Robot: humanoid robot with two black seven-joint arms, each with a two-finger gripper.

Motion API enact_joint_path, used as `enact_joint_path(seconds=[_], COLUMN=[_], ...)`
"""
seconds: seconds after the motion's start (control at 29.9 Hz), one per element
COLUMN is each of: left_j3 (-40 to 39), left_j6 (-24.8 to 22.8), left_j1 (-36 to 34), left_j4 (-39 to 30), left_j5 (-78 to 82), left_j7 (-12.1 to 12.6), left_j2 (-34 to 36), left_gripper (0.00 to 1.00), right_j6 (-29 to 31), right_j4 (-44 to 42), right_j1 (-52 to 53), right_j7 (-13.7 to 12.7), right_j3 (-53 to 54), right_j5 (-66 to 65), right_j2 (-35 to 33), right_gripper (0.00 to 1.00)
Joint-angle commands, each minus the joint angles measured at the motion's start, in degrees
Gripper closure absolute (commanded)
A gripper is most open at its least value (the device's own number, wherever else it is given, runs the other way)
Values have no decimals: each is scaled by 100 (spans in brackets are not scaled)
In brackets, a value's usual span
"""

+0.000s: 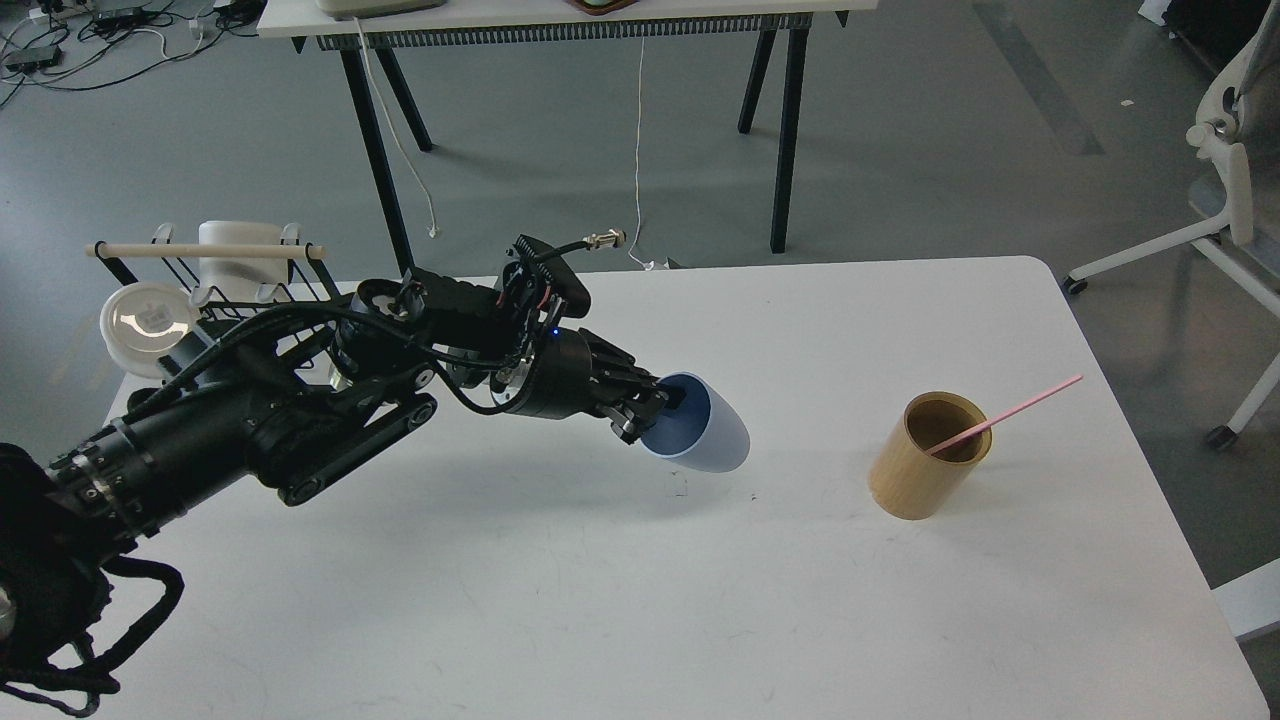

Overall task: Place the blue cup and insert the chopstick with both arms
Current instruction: 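Carry the blue cup toward the table center and set it upright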

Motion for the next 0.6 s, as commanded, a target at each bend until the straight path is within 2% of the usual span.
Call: enact_joint_path(seconds=[0.0, 0.13, 0.33, 0.5, 0.57], left_j3=[119, 111, 111, 294, 453], left_j6=[0, 0, 0, 0, 0], left_j1=[11, 54, 344, 353, 318], left_j4=[104, -176, -1740, -1724, -1488], left_j5=[0, 0, 0, 0, 0], left_j7=[0, 0, 0, 0, 0], left_j2=[8, 463, 1133, 1133, 1081], left_gripper=[96, 96, 95, 94, 94], right_j6=[0, 0, 0, 0, 0], right_j4=[-4, -4, -4, 5, -4], right_j1=[-26, -35, -61, -79, -79], right_j7=[0, 0, 0, 0, 0], right_j3=[3, 3, -6, -6, -6], right_j5=[-1, -1, -1, -1, -1], right_j2=[18, 36, 53, 141, 159], right_gripper=[2, 2, 2, 2, 2])
